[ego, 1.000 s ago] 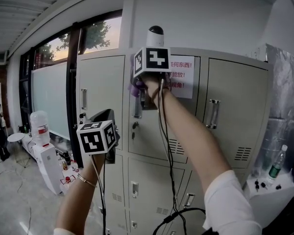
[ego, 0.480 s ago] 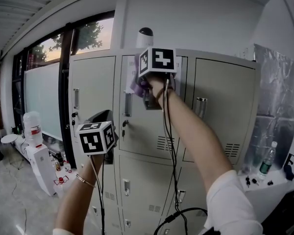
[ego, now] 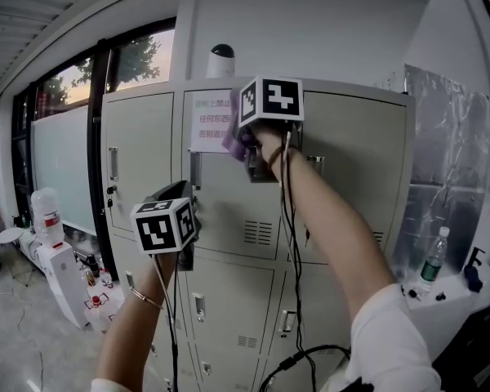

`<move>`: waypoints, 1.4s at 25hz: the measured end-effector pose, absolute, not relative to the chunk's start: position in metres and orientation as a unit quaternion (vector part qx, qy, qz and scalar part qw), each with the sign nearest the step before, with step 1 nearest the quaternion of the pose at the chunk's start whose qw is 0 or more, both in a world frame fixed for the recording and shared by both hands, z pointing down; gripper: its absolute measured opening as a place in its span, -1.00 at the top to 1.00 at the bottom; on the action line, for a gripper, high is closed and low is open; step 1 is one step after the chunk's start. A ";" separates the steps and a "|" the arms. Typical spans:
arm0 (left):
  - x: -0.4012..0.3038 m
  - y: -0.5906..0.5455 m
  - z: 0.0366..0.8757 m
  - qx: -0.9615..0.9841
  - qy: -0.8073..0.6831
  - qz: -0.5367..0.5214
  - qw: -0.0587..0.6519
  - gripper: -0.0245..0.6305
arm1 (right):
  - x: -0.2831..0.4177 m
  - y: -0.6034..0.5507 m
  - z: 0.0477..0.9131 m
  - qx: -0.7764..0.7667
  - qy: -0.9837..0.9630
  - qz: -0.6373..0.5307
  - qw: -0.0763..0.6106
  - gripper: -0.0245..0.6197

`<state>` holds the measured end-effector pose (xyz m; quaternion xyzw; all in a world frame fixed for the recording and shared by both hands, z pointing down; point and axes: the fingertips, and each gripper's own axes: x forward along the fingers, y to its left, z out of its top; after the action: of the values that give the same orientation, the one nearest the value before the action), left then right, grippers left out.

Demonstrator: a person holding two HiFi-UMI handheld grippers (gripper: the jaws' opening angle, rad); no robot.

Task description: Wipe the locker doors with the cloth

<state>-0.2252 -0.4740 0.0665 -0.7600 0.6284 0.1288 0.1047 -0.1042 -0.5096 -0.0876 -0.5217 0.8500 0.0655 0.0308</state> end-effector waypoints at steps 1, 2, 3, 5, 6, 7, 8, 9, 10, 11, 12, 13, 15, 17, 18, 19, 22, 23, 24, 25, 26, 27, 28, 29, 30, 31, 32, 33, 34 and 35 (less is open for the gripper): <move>-0.220 -0.474 0.066 -0.761 0.627 0.128 0.105 0.90 | -0.098 -0.508 -0.087 -0.523 0.849 0.065 0.032 0.73; -0.215 -0.473 0.066 -0.762 0.625 0.128 0.106 0.90 | -0.091 -0.507 -0.087 -0.525 0.848 0.064 0.033 0.73; -0.210 -0.473 0.065 -0.764 0.624 0.128 0.107 0.89 | -0.085 -0.506 -0.087 -0.527 0.847 0.063 0.033 0.73; -0.200 -0.472 0.064 -0.767 0.620 0.128 0.107 0.89 | -0.072 -0.503 -0.089 -0.532 0.844 0.064 0.035 0.73; -0.195 -0.471 0.063 -0.769 0.618 0.128 0.108 0.90 | -0.066 -0.501 -0.090 -0.534 0.842 0.065 0.036 0.73; -0.190 -0.471 0.062 -0.770 0.616 0.128 0.109 0.89 | -0.059 -0.500 -0.091 -0.537 0.840 0.065 0.037 0.73; -0.185 -0.470 0.060 -0.771 0.614 0.128 0.111 0.90 | -0.053 -0.498 -0.092 -0.539 0.839 0.066 0.037 0.73; -0.180 -0.470 0.059 -0.772 0.612 0.129 0.112 0.90 | -0.047 -0.497 -0.093 -0.541 0.838 0.066 0.038 0.73; -0.175 -0.470 0.059 -0.774 0.610 0.129 0.112 0.89 | -0.042 -0.496 -0.093 -0.541 0.837 0.065 0.040 0.73; -0.169 -0.470 0.059 -0.775 0.608 0.130 0.111 0.90 | -0.036 -0.495 -0.093 -0.541 0.837 0.064 0.040 0.73; -0.164 -0.471 0.059 -0.777 0.606 0.129 0.110 0.89 | -0.031 -0.494 -0.093 -0.542 0.837 0.063 0.041 0.73; -0.158 -0.471 0.060 -0.779 0.604 0.128 0.109 0.90 | -0.026 -0.494 -0.093 -0.543 0.836 0.064 0.041 0.73; -0.148 -0.472 0.059 -0.781 0.602 0.127 0.109 0.90 | -0.018 -0.492 -0.093 -0.545 0.835 0.066 0.040 0.73; -0.139 -0.473 0.059 -0.783 0.600 0.125 0.109 0.90 | -0.009 -0.490 -0.094 -0.546 0.834 0.067 0.040 0.73; -0.134 -0.473 0.059 -0.783 0.599 0.124 0.109 0.90 | -0.004 -0.489 -0.094 -0.547 0.833 0.068 0.041 0.73; -0.130 -0.474 0.059 -0.784 0.599 0.123 0.109 0.90 | 0.001 -0.488 -0.095 -0.548 0.833 0.068 0.041 0.73; -0.120 -0.473 0.057 -0.784 0.598 0.122 0.107 0.89 | 0.017 -0.484 -0.095 -0.550 0.832 0.068 0.042 0.73; -0.117 -0.473 0.056 -0.785 0.598 0.123 0.106 0.90 | 0.023 -0.482 -0.095 -0.550 0.831 0.068 0.043 0.73; -0.114 -0.472 0.056 -0.786 0.596 0.122 0.106 0.89 | 0.030 -0.481 -0.095 -0.552 0.830 0.068 0.045 0.73; -0.111 -0.471 0.056 -0.787 0.596 0.121 0.107 0.90 | 0.037 -0.479 -0.095 -0.553 0.829 0.068 0.047 0.73; -0.109 -0.470 0.055 -0.786 0.597 0.120 0.109 0.90 | 0.044 -0.478 -0.095 -0.554 0.829 0.067 0.049 0.73; -0.108 -0.469 0.054 -0.785 0.598 0.118 0.110 0.90 | 0.051 -0.477 -0.095 -0.554 0.828 0.066 0.052 0.73; -0.106 -0.469 0.053 -0.784 0.599 0.116 0.112 0.90 | 0.057 -0.475 -0.095 -0.554 0.829 0.064 0.054 0.73; -0.105 -0.468 0.053 -0.783 0.601 0.115 0.113 0.90 | 0.063 -0.474 -0.095 -0.554 0.828 0.063 0.056 0.73; -0.103 -0.468 0.052 -0.783 0.601 0.115 0.113 0.89 | 0.069 -0.472 -0.095 -0.555 0.827 0.064 0.057 0.73; -0.102 -0.467 0.052 -0.782 0.602 0.114 0.113 0.90 | 0.075 -0.471 -0.095 -0.557 0.826 0.065 0.058 0.73; -0.100 -0.467 0.052 -0.782 0.602 0.114 0.113 0.90 | 0.080 -0.470 -0.095 -0.558 0.825 0.065 0.058 0.73; -0.098 -0.467 0.053 -0.782 0.603 0.114 0.112 0.90 | 0.085 -0.469 -0.096 -0.559 0.824 0.064 0.060 0.73; -0.096 -0.466 0.053 -0.782 0.603 0.114 0.111 0.89 | 0.089 -0.468 -0.096 -0.560 0.824 0.064 0.061 0.73; -0.094 -0.466 0.054 -0.782 0.603 0.114 0.110 0.90 | 0.093 -0.466 -0.097 -0.562 0.822 0.064 0.061 0.73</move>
<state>-0.0940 -0.4662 0.0545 -0.7821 0.6027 0.1136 0.1103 0.0929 -0.4664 -0.0966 -0.5621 0.8224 0.0637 0.0610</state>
